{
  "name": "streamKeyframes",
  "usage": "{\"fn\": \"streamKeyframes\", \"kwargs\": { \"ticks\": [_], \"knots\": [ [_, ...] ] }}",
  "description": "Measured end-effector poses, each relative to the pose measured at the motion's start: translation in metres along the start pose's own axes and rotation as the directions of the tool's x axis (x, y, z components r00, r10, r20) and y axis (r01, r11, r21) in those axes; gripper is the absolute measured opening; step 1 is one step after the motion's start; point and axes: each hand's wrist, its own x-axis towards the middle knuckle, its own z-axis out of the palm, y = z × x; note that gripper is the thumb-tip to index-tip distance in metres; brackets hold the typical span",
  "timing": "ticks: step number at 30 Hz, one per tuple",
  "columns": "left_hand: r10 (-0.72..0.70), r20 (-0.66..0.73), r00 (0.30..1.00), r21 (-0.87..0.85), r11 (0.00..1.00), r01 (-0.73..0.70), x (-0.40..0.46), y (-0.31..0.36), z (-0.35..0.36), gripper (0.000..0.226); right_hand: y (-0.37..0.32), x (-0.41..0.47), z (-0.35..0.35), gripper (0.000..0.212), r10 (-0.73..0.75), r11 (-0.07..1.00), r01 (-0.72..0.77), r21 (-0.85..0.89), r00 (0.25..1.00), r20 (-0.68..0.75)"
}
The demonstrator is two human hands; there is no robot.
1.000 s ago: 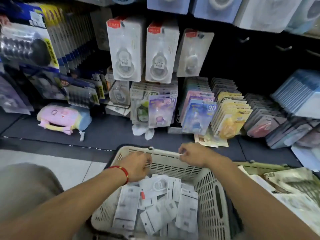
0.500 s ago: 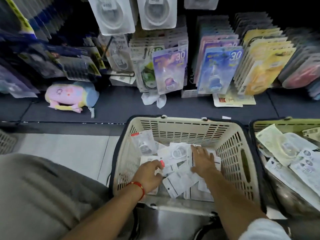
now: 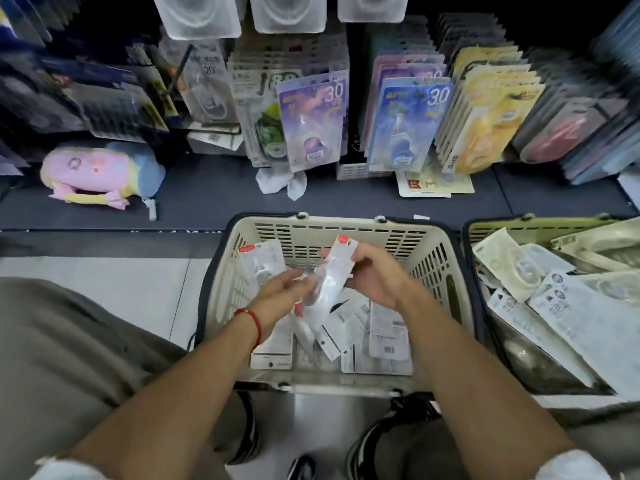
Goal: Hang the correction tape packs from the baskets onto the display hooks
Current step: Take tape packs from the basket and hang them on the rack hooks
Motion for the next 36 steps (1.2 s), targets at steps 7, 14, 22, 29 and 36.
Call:
{"fn": "streamKeyframes", "kwargs": {
  "ticks": [7, 14, 22, 29, 36],
  "knots": [
    [-0.052, 0.038, 0.998, -0.143, 0.988, 0.057, -0.003, -0.016, -0.003, 0.031, 0.031, 0.003, -0.013, 0.022, -0.016, 0.959, -0.067, -0.274, 0.957, -0.29],
    [-0.071, -0.151, 0.986, -0.167, 0.985, 0.045, -0.001, -0.035, -0.02, 0.033, 0.092, 0.001, -0.071, 0.077, 0.076, 0.316, -0.674, -0.667, 0.719, -0.691],
    [-0.096, -0.159, 0.982, -0.181, 0.981, 0.067, -0.008, -0.036, -0.021, 0.051, 0.105, 0.001, -0.074, 0.131, 0.246, -0.073, -0.565, -0.822, 0.789, -0.564],
    [-0.098, -0.117, 0.988, -0.225, 0.972, 0.07, -0.01, -0.026, -0.008, 0.051, 0.081, -0.016, -0.072, 0.046, -0.033, 0.273, -0.578, -0.769, 0.793, -0.608],
    [-0.15, -0.093, 0.984, -0.323, 0.94, 0.113, -0.008, -0.022, 0.012, 0.039, 0.019, -0.033, -0.061, 0.019, -0.251, 0.591, -0.507, -0.628, 0.624, -0.74]
  ]
}}
